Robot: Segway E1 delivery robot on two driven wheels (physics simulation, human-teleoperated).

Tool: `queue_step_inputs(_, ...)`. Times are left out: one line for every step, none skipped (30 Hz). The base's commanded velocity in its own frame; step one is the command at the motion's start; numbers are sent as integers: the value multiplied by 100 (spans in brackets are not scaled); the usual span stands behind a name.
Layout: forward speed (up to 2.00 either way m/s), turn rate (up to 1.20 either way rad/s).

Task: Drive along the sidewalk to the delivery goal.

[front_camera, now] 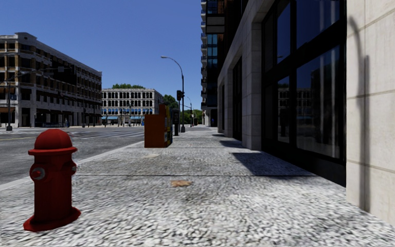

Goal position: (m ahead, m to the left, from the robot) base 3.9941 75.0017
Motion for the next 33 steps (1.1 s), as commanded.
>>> queue_step_inputs(200, 0)
queue_step_inputs(200, 0)
queue_step_inputs(200, 0)
queue_step_inputs(200, 0)
queue_step_inputs(200, 0)
queue_step_inputs(200, 0)
queue_step_inputs(200, 0)
queue_step_inputs(200, 0)
queue_step_inputs(200, 0)
queue_step_inputs(200, 0)
queue_step_inputs(200, 0)
queue_step_inputs(200, 0)
queue_step_inputs(200, 0)
queue_step_inputs(200, 0)
queue_step_inputs(200, 0)
queue_step_inputs(200, 0)
queue_step_inputs(200, 0)
queue_step_inputs(200, 0)
queue_step_inputs(200, 0)
queue_step_inputs(200, 0)
queue_step_inputs(200, 0)
queue_step_inputs(200, 0)
queue_step_inputs(200, 0)
queue_step_inputs(200, 0)
queue_step_inputs(200, 0)
queue_step_inputs(200, 0)
queue_step_inputs(200, 0)
queue_step_inputs(200, 0)
queue_step_inputs(200, 0)
queue_step_inputs(200, 0)
queue_step_inputs(200, 0)
queue_step_inputs(200, 0)
queue_step_inputs(200, 0)
